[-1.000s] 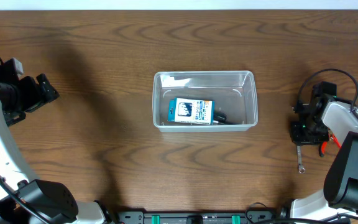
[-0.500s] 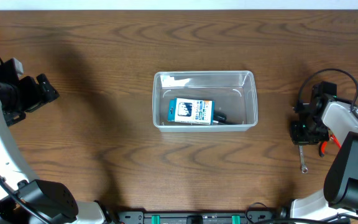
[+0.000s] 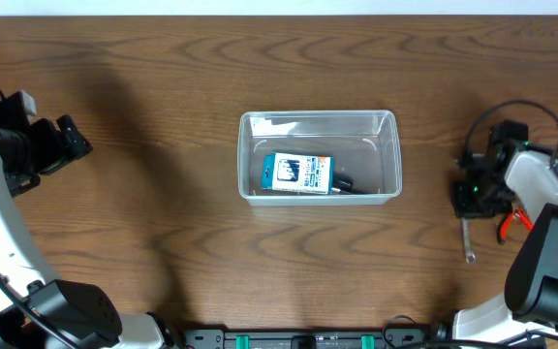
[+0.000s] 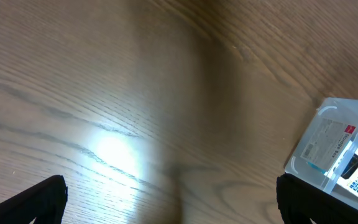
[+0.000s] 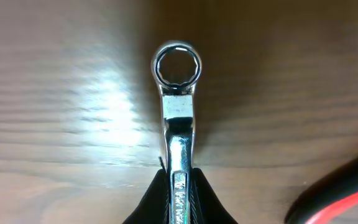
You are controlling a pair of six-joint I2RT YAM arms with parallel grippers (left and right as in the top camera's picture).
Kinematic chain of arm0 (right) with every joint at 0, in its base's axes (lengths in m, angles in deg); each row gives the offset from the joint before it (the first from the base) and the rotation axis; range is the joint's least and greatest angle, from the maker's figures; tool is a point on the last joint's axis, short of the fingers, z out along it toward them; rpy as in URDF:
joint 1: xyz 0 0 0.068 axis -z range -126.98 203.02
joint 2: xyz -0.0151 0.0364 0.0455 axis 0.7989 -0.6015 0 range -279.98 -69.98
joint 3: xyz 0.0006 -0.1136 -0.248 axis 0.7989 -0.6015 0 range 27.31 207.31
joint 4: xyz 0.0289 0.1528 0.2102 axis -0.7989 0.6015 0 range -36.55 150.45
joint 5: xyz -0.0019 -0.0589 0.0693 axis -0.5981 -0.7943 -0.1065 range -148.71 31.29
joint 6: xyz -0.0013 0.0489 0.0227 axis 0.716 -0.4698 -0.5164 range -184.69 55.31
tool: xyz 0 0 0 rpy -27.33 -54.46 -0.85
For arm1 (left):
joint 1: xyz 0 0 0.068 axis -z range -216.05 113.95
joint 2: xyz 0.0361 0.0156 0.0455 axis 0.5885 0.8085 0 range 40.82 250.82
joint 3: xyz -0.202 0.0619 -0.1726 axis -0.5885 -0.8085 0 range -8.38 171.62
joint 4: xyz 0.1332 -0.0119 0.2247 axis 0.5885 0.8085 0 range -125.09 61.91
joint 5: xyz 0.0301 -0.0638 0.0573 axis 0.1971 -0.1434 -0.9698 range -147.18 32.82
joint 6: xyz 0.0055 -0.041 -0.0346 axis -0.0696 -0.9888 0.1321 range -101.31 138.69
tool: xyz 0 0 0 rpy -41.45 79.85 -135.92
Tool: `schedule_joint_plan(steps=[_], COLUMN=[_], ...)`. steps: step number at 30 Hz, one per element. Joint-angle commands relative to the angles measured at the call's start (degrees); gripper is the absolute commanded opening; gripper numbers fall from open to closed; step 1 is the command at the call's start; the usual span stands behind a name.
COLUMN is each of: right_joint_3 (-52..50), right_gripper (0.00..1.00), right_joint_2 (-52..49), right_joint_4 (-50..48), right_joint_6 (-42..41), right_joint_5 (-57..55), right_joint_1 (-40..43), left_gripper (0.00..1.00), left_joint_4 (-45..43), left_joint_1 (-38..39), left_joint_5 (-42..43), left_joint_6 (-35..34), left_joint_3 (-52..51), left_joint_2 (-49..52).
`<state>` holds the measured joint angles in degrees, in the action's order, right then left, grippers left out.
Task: Pack container
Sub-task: 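Carry the wrench leftward and lower it into the container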
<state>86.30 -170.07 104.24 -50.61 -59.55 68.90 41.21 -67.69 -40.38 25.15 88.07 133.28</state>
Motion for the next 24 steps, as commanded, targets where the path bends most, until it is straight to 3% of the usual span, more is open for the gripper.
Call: schedule_joint_plan(steps=[1, 7, 14, 17, 24], right_joint_3=[8.2, 24.72, 42.45, 46.88, 48.13], right_gripper=[0.01, 0.01, 0.03, 0.08, 0.05], right_joint_2=[0.13, 0.13, 0.13, 0.13, -0.57], right_joint_4=[1.84, 10.67, 16.31, 15.15, 10.1], right_joint_6=[-0.26, 4.31, 17.75, 21.31, 28.72], right_joint_5=[5.77, 6.71, 4.98, 1.46, -0.9], right_joint_1=[0.0, -4.35, -16.55, -23.45, -37.7], left_gripper=[0.98, 0.98, 0.98, 0.98, 0.98], left_joint_4=[0.13, 0.13, 0.13, 0.15, 0.13], left_joint_1=[-0.22, -0.22, -0.22, -0.22, -0.22], left_joint_5=[0.55, 0.55, 0.55, 0.55, 0.55], left_joint_6=[0.81, 0.81, 0.81, 0.81, 0.81], left_joint_3=[0.11, 0.11, 0.11, 0.11, 0.11], left_joint_2=[0.04, 0.04, 0.04, 0.04, 0.04])
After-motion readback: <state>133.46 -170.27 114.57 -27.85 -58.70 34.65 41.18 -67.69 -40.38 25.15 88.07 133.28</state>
